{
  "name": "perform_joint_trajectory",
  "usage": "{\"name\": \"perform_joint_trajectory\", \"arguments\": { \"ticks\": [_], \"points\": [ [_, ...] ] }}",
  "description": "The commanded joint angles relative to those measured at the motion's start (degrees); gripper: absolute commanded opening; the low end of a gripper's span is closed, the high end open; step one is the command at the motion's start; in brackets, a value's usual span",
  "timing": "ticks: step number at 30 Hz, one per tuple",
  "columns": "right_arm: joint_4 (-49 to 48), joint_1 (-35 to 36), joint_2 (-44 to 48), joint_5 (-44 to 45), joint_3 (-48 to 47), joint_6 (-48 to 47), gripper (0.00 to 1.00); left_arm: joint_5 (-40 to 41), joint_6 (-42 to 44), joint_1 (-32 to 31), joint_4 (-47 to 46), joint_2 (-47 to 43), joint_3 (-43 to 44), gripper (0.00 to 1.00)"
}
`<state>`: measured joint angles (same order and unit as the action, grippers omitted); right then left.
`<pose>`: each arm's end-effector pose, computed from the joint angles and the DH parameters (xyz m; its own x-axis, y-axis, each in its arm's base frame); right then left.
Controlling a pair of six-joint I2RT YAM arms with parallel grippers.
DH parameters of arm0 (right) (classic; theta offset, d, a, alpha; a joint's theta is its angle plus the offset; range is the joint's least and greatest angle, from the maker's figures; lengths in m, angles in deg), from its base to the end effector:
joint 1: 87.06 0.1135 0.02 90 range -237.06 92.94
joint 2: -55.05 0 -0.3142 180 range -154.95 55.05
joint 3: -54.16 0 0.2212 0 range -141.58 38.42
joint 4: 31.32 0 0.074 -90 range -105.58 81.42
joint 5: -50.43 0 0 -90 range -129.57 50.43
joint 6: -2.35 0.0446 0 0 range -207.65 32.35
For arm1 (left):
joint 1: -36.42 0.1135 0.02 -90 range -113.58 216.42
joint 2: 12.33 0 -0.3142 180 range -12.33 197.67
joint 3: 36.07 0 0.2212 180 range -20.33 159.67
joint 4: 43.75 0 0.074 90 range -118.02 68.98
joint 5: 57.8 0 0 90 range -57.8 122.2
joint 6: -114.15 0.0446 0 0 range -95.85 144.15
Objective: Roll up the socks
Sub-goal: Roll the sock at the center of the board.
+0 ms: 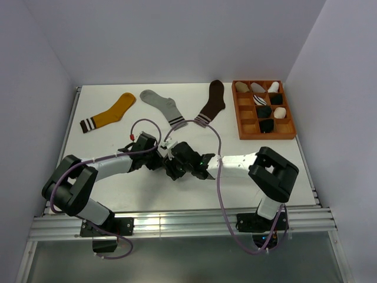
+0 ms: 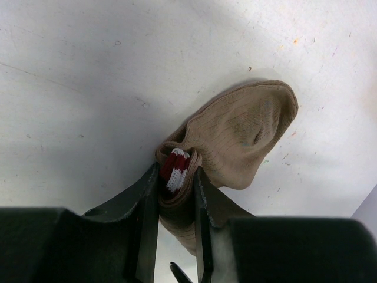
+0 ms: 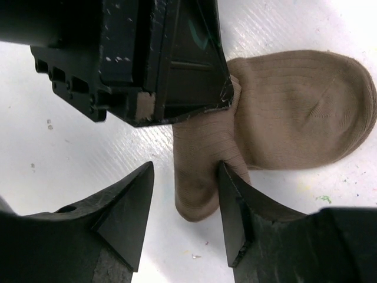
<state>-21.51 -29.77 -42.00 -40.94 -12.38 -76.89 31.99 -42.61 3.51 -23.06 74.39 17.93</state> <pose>0.1826 0.2863 0.2363 -0.5024 -0.4369 -0.7461 -0.7708 0.6173 0.1575 0.2172 -0.1408 0.2124 -0.7669 -0.5982 -0.2325 -0.4043 0.7316 -0.5489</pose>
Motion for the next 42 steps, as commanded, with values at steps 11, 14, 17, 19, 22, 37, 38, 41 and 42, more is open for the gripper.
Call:
{"name": "perform_joint_trajectory", "arguments": {
  "ticks": [11, 14, 17, 19, 22, 37, 38, 41, 42],
  "points": [
    [-1.89, 3.70, -2.70, 12.96, -2.71, -5.84, 0.58, -1.90, 3.22, -0.23, 6.12, 2.05, -0.82, 0.15],
    [-1.36, 3.96, -4.54, 14.55, -3.60, -6.72, 0.58, -2.43, 3.57, -0.23, 6.03, 1.96, -0.73, 0.15],
    [-0.83, 4.31, -6.04, 15.77, -4.12, -6.98, 0.58, -2.87, 4.36, -0.14, 6.39, 2.05, -0.47, 0.15],
    [-0.66, 4.31, -6.83, 16.57, -4.21, -7.33, 0.58, -2.61, 4.62, -0.23, 6.74, 2.14, -0.20, 0.15],
    [0.65, 4.40, -8.85, 17.71, -5.18, -8.04, 0.58, -3.31, 5.06, -0.32, 6.21, 2.23, -0.47, 0.15],
    [8.03, 3.00, -11.14, 7.10, -6.76, -8.04, 0.00, -2.44, 6.29, -0.76, 7.70, 0.65, 0.85, 0.35],
    [8.74, 2.73, -10.88, 6.12, -6.76, -7.78, 0.00, -1.21, 6.21, -0.76, 8.23, -0.40, 1.46, 0.38],
    [10.85, 1.59, -9.65, 2.69, -6.59, -6.81, 0.00, -0.06, 5.51, -0.41, 9.90, -2.94, 2.17, 0.49],
    [11.47, 1.15, -9.30, 2.08, -6.50, -6.55, 0.00, -0.06, 5.33, -0.23, 10.08, -3.57, 2.17, 0.52]
  ]
}}
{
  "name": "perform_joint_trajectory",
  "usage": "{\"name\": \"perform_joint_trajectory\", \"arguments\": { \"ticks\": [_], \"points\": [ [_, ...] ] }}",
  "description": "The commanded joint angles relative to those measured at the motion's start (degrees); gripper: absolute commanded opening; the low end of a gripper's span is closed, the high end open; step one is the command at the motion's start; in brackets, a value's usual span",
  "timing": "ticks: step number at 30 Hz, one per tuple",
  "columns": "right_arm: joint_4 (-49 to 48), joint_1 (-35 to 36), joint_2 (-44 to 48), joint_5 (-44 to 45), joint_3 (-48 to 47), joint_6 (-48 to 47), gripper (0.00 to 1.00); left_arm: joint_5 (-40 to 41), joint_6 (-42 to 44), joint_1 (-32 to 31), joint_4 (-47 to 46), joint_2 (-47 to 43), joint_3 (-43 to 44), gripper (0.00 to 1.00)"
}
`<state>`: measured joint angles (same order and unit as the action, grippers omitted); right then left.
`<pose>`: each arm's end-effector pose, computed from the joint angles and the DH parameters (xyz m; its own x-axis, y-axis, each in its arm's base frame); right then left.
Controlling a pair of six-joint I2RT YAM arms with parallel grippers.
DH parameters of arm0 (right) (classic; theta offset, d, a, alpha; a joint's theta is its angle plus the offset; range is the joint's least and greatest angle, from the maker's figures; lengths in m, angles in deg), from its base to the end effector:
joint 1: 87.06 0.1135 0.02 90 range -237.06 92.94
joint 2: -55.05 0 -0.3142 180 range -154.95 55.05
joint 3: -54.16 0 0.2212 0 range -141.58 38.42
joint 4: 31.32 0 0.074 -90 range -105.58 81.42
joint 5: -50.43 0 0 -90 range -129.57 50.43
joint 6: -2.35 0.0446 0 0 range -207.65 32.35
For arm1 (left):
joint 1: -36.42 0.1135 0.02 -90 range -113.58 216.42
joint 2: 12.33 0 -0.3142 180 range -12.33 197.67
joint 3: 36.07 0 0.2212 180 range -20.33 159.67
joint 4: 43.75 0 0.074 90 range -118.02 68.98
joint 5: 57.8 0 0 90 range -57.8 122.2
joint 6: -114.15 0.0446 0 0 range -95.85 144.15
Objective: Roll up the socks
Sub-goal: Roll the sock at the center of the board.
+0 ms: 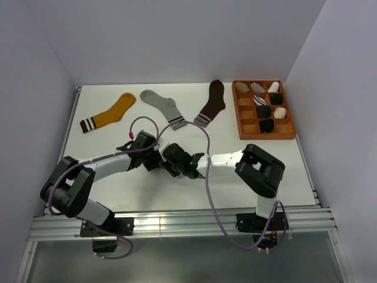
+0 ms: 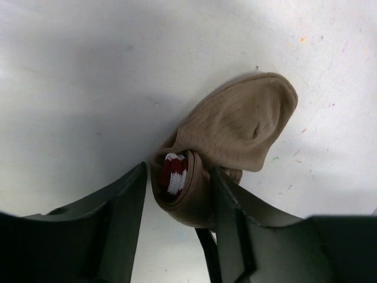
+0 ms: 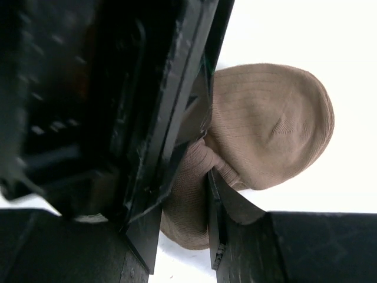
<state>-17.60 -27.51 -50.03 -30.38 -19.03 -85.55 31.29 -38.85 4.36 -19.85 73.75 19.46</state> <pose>0.1947 0.3172 0.2157 -0.3910 -0.5938 -0.7033 -0.7806 0.6188 -0.0884 0.2182 -0.1375 0.2180 -0.7929 -0.5546 -0.2524 -0.3699 0.7673 -0.5239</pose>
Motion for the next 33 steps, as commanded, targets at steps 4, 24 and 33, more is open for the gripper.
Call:
{"name": "perform_joint_trajectory", "arguments": {
  "ticks": [4, 24, 33],
  "points": [
    [8.79, -2.15, -1.01, -10.94, 0.50, 3.25, 0.00, 3.54, 0.43, 1.11, 7.57, -5.57, 0.11, 0.59],
    [30.93, -14.02, -14.26, -46.00, -19.61, 7.91, 0.00, 3.46, -3.97, 4.46, 1.33, -22.98, -12.45, 0.66],
    [30.42, -17.10, -21.22, -59.02, -22.35, 13.26, 0.01, 4.95, -7.40, -0.47, -3.41, -20.26, -14.30, 0.66]
  ]
}}
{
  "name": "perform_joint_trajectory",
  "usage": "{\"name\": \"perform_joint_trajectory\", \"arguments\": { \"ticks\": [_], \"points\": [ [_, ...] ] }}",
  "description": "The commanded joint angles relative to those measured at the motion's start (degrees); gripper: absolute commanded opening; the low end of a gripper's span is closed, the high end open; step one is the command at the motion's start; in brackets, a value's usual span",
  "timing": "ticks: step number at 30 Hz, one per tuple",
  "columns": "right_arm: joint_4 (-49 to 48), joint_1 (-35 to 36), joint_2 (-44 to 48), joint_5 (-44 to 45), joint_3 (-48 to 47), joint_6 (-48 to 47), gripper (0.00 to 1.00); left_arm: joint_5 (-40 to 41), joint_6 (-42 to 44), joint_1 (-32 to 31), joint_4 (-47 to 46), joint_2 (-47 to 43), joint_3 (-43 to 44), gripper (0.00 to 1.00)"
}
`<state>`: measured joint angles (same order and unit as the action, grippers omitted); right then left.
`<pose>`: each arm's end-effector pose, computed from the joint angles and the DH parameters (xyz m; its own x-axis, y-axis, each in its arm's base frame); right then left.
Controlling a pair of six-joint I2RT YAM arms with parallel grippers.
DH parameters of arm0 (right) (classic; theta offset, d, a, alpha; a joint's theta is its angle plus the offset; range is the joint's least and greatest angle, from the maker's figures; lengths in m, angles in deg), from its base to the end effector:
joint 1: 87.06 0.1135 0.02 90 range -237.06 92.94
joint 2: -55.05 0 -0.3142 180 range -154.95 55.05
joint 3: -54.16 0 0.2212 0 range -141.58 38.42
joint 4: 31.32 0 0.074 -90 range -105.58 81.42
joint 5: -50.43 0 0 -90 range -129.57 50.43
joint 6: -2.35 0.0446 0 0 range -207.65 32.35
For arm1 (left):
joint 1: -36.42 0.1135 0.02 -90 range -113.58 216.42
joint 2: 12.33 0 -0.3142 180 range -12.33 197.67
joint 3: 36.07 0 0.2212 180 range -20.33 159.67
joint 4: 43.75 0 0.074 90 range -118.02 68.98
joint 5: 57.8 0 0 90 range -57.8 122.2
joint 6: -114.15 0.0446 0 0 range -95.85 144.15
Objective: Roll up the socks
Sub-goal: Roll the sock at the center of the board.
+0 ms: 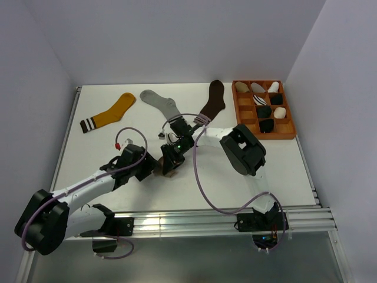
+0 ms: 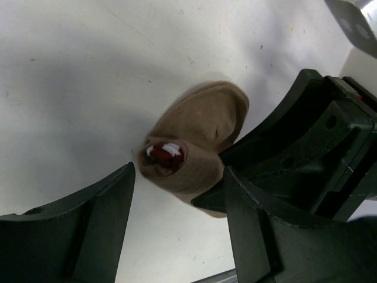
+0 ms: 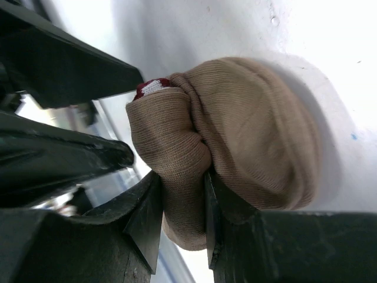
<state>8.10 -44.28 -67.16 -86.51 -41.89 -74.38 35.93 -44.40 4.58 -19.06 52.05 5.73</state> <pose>0.2929 0.3154 0.1867 -0.8078 -0.5340 -0.2497 -0.5137 0.4300 0.7424 0.1449 -0.0866 0.2248 -0.6833 -0.6690 -0.2926 -0.4020 0.6792 -0.6141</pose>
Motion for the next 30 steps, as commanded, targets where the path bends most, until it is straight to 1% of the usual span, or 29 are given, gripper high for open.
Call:
{"name": "perform_joint_trajectory", "arguments": {
  "ticks": [1, 5, 10, 13, 14, 16, 17, 18, 20, 21, 23, 25, 26, 28, 29, 30],
  "points": [
    [4.53, -0.68, -4.26, -3.16, 0.51, 2.54, 0.02, 0.23, -1.85, -0.77, -4.73, 2.84, -0.66, 0.66],
    [4.62, -1.65, -5.67, -3.25, -0.19, 3.77, 0.02, -0.21, -2.72, -0.86, -6.57, 6.45, -1.10, 0.62],
    [4.97, -2.27, -6.72, -2.98, -1.34, 4.39, 0.03, -1.09, -2.99, -0.86, -5.79, 10.24, -0.84, 0.56],
    [3.48, -2.18, -5.94, -1.67, -0.81, 5.09, 0.05, -1.09, -2.64, -1.04, -4.03, 11.73, -0.23, 0.51],
    [2.95, -2.27, -5.50, -1.14, -0.46, 5.27, 0.06, -1.18, -2.55, -1.04, -3.68, 12.08, -0.05, 0.46],
    [1.11, -2.27, -4.01, 1.22, 1.03, 5.35, 0.14, -1.44, -2.11, -1.04, -2.80, 12.87, 0.21, 0.40],
    [-0.46, -2.27, -2.17, 2.28, 2.43, 5.18, 0.19, -1.62, -1.94, -1.04, -2.36, 13.14, 0.21, 0.29],
    [-1.26, -2.18, -1.20, 3.07, 3.14, 4.92, 0.26, -1.53, -1.59, -1.04, -1.84, 13.40, 0.56, 0.25],
    [-4.68, -2.09, 2.66, 5.52, 5.94, 4.48, 0.34, -1.70, -1.06, -1.04, -0.17, 14.37, 1.09, 0.20],
    [-5.74, -1.92, 4.16, 6.41, 6.91, 4.21, 0.40, -1.79, -0.27, -1.04, 0.27, 15.07, 1.79, 0.20],
    [-8.72, -1.74, 8.91, 10.52, 9.81, 3.86, 0.47, -1.62, 0.44, -1.04, 2.12, 15.77, 2.58, 0.20],
    [-10.75, -1.13, 14.16, 14.14, 11.84, 3.42, 0.51, -1.53, 1.31, -1.04, 3.17, 16.39, 3.64, 0.19],
    [-12.50, -0.95, 15.94, 17.72, 13.93, 2.81, 0.54, -1.53, 1.75, -1.04, 3.87, 16.57, 3.90, 0.19],
    [-13.92, 0.10, 20.93, 21.87, 16.92, 1.84, 0.54, -1.44, 2.11, -1.04, 4.67, 16.83, 4.69, 0.19],
    [-15.75, 0.63, 22.70, 27.37, 18.08, 1.49, 0.55, -1.44, 2.37, -1.12, 5.02, 17.01, 5.22, 0.19],
    [-16.82, 1.24, 26.20, 29.77, 19.30, 1.23, 0.55, -1.27, 2.46, -1.21, 5.29, 17.01, 5.57, 0.19]
  ]
}}
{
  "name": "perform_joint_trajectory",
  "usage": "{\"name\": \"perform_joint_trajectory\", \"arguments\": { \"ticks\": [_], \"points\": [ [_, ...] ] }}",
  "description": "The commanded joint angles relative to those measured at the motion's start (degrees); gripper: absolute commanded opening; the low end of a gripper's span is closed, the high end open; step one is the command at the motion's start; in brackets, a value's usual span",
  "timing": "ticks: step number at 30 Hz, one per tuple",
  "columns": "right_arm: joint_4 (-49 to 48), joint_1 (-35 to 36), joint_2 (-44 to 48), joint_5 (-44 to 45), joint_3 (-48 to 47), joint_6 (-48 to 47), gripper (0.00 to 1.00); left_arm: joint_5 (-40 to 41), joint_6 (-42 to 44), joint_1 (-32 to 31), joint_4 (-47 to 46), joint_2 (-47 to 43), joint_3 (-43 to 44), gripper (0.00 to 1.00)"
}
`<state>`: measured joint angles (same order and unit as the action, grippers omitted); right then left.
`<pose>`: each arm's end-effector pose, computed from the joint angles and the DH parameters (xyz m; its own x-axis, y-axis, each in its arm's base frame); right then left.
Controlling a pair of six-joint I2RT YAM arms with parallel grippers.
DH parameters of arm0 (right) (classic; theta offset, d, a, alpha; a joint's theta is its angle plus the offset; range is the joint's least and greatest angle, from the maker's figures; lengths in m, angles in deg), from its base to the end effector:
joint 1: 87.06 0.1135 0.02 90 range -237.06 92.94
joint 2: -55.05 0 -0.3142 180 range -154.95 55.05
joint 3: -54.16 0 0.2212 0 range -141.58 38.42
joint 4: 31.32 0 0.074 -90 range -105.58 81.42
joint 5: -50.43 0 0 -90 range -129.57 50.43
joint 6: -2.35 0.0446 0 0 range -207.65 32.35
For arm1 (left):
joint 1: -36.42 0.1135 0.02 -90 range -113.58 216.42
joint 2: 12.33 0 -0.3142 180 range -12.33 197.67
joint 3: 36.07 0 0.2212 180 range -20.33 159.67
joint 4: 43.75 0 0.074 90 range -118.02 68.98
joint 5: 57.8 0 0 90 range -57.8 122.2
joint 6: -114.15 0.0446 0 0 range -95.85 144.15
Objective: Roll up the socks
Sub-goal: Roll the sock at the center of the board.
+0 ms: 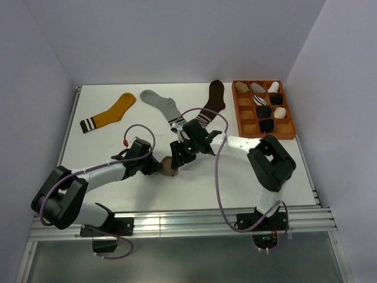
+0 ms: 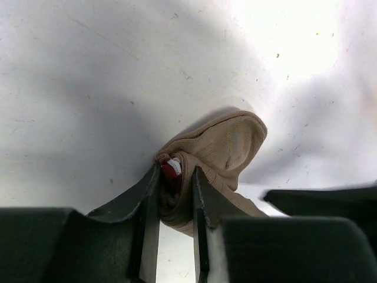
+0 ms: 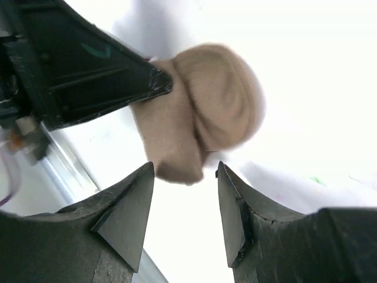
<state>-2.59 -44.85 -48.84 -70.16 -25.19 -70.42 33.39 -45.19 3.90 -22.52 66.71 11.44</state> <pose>0.2543 0.2613 0.2366 -0.8051 -0.3860 -0.4504 -0.5919 0.5732 0.5667 0.1865 -0.1178 0.2119 -0.7298 -0.6441 -0.2290 -0.4422 0.7003 -0.5604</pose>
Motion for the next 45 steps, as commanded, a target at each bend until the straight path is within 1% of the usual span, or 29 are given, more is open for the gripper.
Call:
{"name": "perform_joint_trajectory", "arguments": {
  "ticks": [1, 4, 6, 9, 12, 18, 21, 24, 25, 27, 31, 38, 41, 45],
  "points": [
    [-7.18, 3.30, 9.49, 16.32, 4.79, -3.17, 0.55, 1.44, 3.33, -0.53, 9.09, 2.43, 0.13, 0.19],
    [-10.00, 6.11, 14.67, 24.42, 7.53, -3.61, 0.55, 1.71, 3.51, -0.89, 9.80, 2.52, 0.84, 0.19],
    [-11.41, 9.63, 16.79, 28.89, 9.64, -3.96, 0.53, 1.62, 3.51, -1.06, 9.88, 2.69, 1.19, 0.19],
    [-12.81, 13.41, 19.69, 29.45, 11.32, -3.44, 0.48, 1.71, 3.51, -1.41, 10.06, 3.04, 1.63, 0.19],
    [-12.82, 15.78, 18.30, 29.62, 11.50, -2.91, 0.48, 1.80, 3.60, -1.68, 10.06, 3.66, 2.07, 0.19],
    [-12.82, 16.32, 12.77, 28.92, 9.56, -2.38, 0.49, 1.80, 3.69, -1.85, 10.32, 3.66, 2.77, 0.19],
    [-12.82, 16.41, 11.53, 30.59, 9.65, -2.47, 0.50, 1.97, 3.69, -2.03, 10.50, 3.31, 2.68, 0.19],
    [-12.82, 16.41, 11.17, 34.09, 10.00, -2.82, 0.50, 1.80, 3.60, -2.03, 10.24, 3.31, 2.60, 0.19],
    [-14.73, 16.41, 11.09, 34.37, 10.52, -3.17, 0.51, 1.71, 3.69, -2.03, 10.15, 3.48, 2.60, 0.19],
    [-14.84, 16.41, 10.82, 34.80, 10.62, -3.52, 0.52, 1.54, 3.77, -2.03, 9.97, 3.75, 2.68, 0.19],
    [-15.80, 16.49, 10.21, 34.20, 10.09, -4.66, 0.53, 1.62, 3.86, -2.29, 9.97, 3.75, 2.86, 0.19],
    [-13.44, 16.49, 6.25, 31.47, 7.37, -5.37, 0.55, 1.62, 3.86, -2.29, 9.88, 3.40, 2.77, 0.19],
    [-13.43, 16.49, 4.94, 31.38, 7.37, -5.81, 0.57, 1.36, 3.95, -2.29, 9.53, 3.48, 2.68, 0.19],
    [-11.06, 16.49, 3.01, 31.82, 7.01, -6.95, 0.60, 0.75, 4.30, -2.29, 8.57, 3.83, 2.77, 0.19]
  ]
}}
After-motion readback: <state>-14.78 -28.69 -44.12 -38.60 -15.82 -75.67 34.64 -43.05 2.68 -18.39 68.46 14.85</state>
